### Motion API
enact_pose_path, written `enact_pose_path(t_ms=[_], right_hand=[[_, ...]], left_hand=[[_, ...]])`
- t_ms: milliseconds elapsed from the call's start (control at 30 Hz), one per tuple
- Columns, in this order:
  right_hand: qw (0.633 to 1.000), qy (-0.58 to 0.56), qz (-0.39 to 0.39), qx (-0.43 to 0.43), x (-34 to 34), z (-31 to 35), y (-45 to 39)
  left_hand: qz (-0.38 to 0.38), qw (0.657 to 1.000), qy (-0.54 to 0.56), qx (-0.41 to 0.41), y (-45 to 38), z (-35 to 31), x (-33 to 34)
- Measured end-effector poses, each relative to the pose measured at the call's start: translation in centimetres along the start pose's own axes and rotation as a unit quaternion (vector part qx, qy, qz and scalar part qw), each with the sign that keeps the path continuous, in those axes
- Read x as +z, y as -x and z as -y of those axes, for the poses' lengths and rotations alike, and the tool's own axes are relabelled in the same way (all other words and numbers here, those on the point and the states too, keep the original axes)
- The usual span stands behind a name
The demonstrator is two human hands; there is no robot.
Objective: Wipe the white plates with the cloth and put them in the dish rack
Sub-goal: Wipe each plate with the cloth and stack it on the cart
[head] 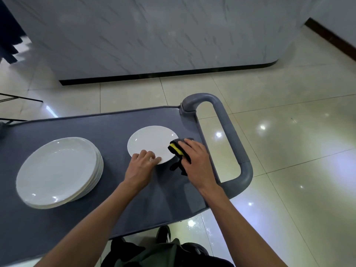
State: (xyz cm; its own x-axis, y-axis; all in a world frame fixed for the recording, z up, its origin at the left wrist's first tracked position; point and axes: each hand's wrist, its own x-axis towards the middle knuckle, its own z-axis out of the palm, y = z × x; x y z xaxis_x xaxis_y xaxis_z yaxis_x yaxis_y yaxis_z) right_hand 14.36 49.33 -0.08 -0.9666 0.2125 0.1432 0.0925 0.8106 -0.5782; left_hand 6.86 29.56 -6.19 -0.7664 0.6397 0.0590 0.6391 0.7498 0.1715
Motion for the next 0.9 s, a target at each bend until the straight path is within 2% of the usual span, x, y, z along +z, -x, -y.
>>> enact_pose_path(t_ms=[233, 467, 633, 767, 900], right_hand=[[1.0, -0.005, 0.014, 0.011, 0.2, -0.3, 0.4], [1.0, -0.002, 0.018, 0.011, 0.3, -0.1, 0.9], [1.0, 0.0, 0.022, 0.006, 0.5, 0.8, 1.0], [1.0, -0.001, 0.021, -0.013, 0.8, 2.2, 0.3], [0.999, -0.021, 0.009, -0.043, 1.9, 4.8, -1.0]], left_hand=[[0.006, 1.0, -0.002, -0.006, 0.5, 0.0, 1.2], [0.068, 0.998, -0.013, -0.014, 0.9, 0.5, 2.1], [0.081, 0.997, 0.001, -0.018, 1.1, 0.9, 2.0], [0.032, 0.997, 0.041, -0.048, 2.0, 1.3, 0.2], [-0.071, 0.986, 0.124, -0.088, 4.1, 2.7, -3.6]])
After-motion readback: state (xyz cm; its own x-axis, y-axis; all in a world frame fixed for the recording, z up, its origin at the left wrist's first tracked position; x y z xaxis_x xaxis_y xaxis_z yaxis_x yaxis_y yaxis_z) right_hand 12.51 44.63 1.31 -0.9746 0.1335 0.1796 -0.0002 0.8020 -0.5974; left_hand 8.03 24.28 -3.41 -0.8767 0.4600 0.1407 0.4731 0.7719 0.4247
